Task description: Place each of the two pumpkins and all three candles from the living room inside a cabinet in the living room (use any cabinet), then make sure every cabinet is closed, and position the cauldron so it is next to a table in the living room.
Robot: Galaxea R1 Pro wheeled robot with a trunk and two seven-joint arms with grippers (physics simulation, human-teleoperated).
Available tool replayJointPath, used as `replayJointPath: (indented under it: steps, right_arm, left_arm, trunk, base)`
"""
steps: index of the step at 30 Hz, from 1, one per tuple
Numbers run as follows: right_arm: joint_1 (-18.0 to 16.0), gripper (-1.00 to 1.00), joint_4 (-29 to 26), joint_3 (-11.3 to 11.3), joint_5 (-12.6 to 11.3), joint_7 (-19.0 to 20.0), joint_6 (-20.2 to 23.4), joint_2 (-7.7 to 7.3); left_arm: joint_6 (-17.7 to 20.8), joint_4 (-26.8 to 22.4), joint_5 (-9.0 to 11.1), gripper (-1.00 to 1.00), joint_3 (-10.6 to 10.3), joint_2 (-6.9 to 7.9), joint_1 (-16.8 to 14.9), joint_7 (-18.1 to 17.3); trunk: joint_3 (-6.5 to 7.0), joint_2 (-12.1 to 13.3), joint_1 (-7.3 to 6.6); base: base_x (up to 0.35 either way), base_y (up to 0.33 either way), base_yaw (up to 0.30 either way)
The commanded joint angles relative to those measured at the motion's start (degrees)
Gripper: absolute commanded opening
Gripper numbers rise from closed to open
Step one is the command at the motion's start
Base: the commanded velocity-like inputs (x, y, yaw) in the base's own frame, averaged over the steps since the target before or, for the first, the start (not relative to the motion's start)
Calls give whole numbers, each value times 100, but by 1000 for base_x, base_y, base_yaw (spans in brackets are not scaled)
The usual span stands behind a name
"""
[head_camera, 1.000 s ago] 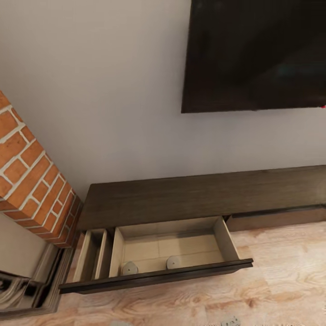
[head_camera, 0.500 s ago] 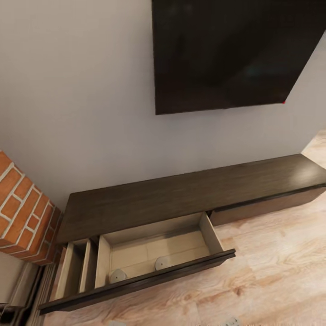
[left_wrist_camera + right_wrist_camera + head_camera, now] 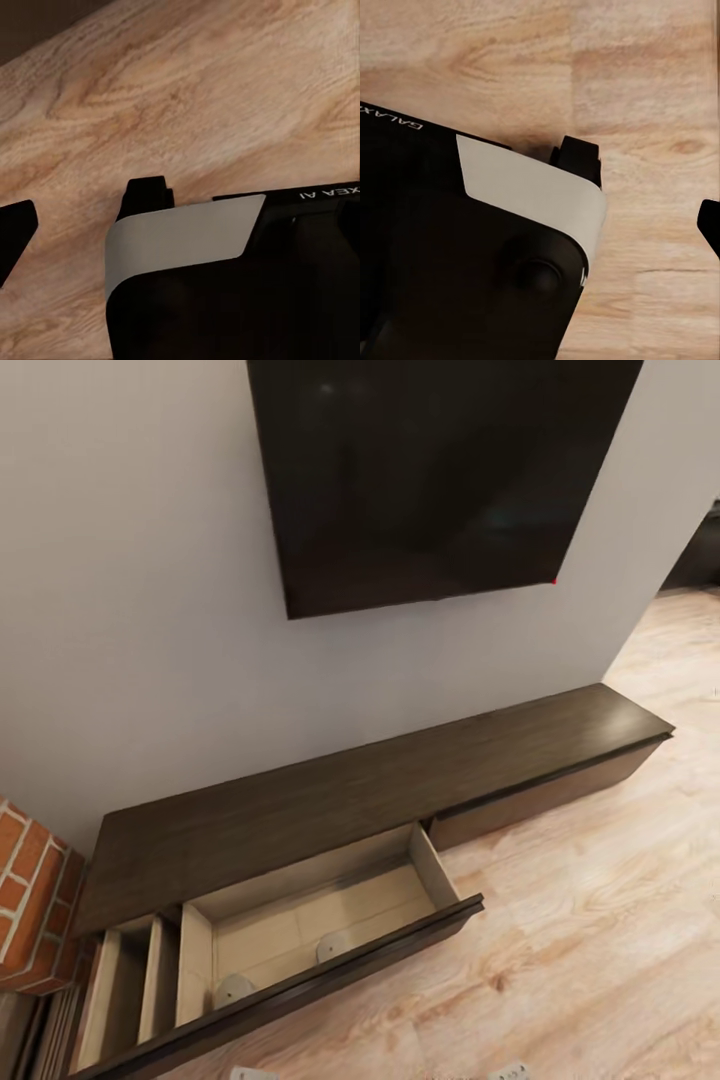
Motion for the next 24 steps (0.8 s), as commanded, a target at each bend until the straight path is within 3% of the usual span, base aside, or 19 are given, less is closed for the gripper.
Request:
replayJointPath:
  steps: [1, 7, 10, 14, 24]
  right_arm:
    - [0, 100, -3, 3, 5, -1, 1, 0]
    - [0, 100, -20, 4, 16, -2, -11, 0]
    - [0, 100, -11, 2, 7, -2, -351, 0]
    - [0, 100, 3, -2, 1, -2, -592, -1]
    - [0, 100, 4, 4, 0, -2, -616, -1]
  left_arm:
    - [0, 1, 0, 100, 2, -3, 1, 51]
    - [0, -2, 2, 100, 7, 2, 2, 82]
    - [4, -21, 18, 100, 14, 13, 2, 49]
    - [8, -58, 74, 100, 24, -34, 2, 35]
    - [-7, -39, 97, 100, 16, -5, 2, 18]
  trunk:
    - [1, 0, 0]
    - [1, 0, 0]
    - [1, 0, 0]
    - [1, 0, 0]
    - [1, 0, 0]
  base:
    - [0, 0, -269]
    - [0, 0, -254]
    - [0, 0, -186]
    - [0, 0, -32]
    - [0, 0, -2]
